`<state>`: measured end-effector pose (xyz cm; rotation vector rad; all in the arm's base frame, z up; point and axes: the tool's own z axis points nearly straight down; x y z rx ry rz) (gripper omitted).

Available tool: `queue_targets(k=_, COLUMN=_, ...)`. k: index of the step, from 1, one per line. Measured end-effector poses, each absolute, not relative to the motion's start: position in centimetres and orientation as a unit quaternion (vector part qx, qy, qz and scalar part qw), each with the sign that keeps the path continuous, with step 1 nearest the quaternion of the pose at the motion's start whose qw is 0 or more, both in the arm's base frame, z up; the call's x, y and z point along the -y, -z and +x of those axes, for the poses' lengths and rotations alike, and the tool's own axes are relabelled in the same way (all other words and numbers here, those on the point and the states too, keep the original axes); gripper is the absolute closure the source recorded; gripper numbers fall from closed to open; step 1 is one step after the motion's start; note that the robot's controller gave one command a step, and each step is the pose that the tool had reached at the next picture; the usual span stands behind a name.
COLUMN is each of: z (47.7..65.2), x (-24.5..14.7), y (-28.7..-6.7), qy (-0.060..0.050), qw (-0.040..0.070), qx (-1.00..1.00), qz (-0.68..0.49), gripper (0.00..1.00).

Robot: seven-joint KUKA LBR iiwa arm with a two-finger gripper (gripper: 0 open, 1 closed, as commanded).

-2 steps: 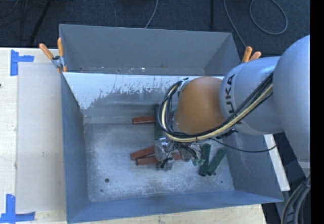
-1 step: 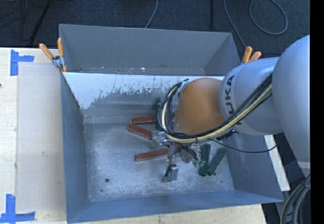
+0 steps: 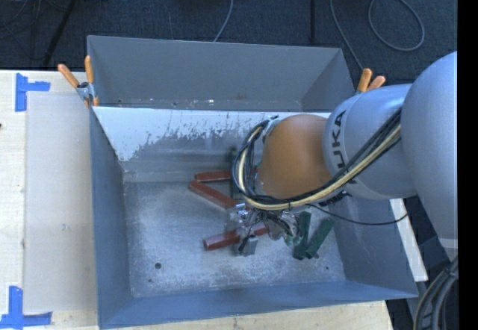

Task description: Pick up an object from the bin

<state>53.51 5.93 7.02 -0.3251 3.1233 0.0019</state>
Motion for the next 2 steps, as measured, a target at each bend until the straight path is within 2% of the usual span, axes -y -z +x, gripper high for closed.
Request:
queue_targets(k=1, z=54.8, x=-8.5, y=-15.8, qy=-0.001, qw=0.005, qx=-0.995, qz=-0.101, gripper=1.0)
queue_targets(k=2, z=51.8, x=-8.0, y=-24.0, qy=0.0, qw=0.003, qx=-0.994, qz=-0.11, gripper=1.0)
